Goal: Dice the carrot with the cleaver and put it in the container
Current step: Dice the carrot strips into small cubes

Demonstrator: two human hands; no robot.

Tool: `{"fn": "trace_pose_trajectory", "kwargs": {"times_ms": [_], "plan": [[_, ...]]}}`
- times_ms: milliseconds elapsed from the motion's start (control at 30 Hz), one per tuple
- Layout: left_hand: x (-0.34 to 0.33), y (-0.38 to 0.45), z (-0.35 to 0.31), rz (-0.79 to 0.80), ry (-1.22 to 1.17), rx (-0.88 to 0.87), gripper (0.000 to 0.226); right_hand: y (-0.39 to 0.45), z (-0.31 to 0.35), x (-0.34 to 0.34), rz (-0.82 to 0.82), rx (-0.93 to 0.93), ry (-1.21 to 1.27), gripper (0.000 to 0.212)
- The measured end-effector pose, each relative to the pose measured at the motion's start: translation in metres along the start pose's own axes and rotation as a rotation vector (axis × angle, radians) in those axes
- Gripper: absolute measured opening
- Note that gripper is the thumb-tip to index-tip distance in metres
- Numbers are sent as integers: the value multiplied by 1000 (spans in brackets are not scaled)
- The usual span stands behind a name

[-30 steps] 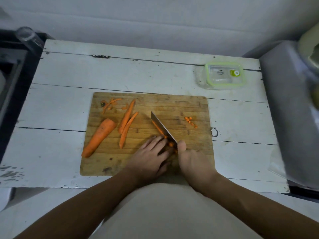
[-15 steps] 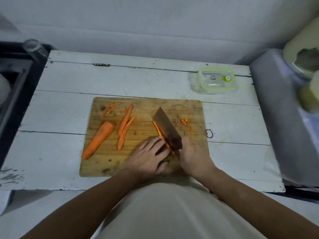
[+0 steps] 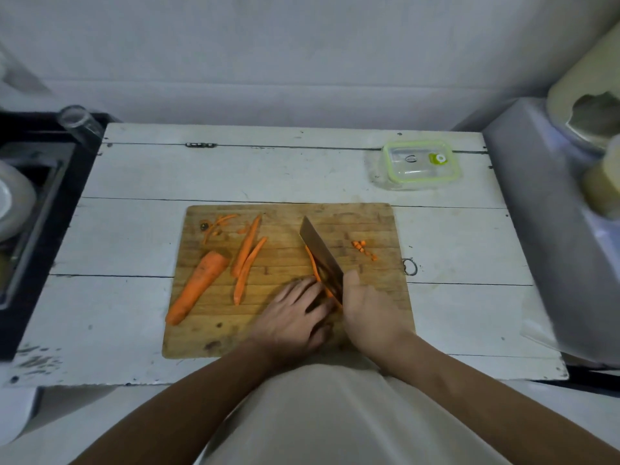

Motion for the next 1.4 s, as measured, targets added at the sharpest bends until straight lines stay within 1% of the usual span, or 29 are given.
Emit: {"fn": "trace_pose_trajectory", "kwargs": {"times_ms": [67, 200, 300, 467, 533, 667, 733, 767, 833, 933, 1033, 1100, 1167, 1233, 1267, 1333, 1367, 1400], "plan": [[2, -1, -1, -14, 4, -2, 45, 13, 6, 2, -13, 4, 28, 23], [1, -3, -1, -7, -4, 10, 46, 24, -4, 5, -36, -44, 166, 12], [0, -2, -1, 17, 3, 21, 48, 21, -13, 7, -55, -58, 236, 15], [-1, -3, -1, 36, 27, 24, 48, 17, -19, 7, -18, -72, 221, 17], [0, -2, -1, 19, 27, 16, 46, 14, -23, 7, -31, -87, 195, 17], [0, -2, -1, 25, 27, 16, 47, 5, -24, 15, -132, -67, 68, 20], [0, -2, -1, 38, 28, 15, 47, 2, -18, 15, -120, -54, 18, 21], [0, -3, -1, 38, 32, 13, 47, 3, -16, 14, -96, -65, 37, 20], [0, -3, -2, 36, 32, 13, 46, 12, -13, 13, -44, -98, 111, 18], [1, -4, -1, 40, -3, 22, 45, 27, -16, 17, -26, -89, 180, 17], [6, -3, 2, 27, -76, 33, 43, 23, -33, 29, -81, -75, 301, 23], [14, 1, 7, 28, -120, 64, 44, 14, -48, 40, -115, -121, 465, 19], [21, 10, 14, 59, -135, 95, 48, 10, -68, 45, -87, -204, 662, 11], [29, 24, 21, 75, -120, 82, 58, 8, -89, 46, -58, -271, 829, 10], [32, 33, 24, 104, -103, 56, 66, 7, -98, 47, -47, -293, 902, 11], [33, 52, 22, 226, -24, -62, 81, 3, -115, 48, -39, -334, 1005, 17], [32, 59, 20, 289, 38, -147, 84, 2, -121, 48, -46, -349, 1028, 19], [33, 65, 16, 325, 98, -242, 82, 0, -125, 49, -58, -363, 1039, 21]]}}
Point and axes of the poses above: each hand's wrist, its own y-axis towards the middle knuckle, its own x-axis out of the back of the hand, z = x × y, the point moved 7 cm from there along y, towards the middle knuckle
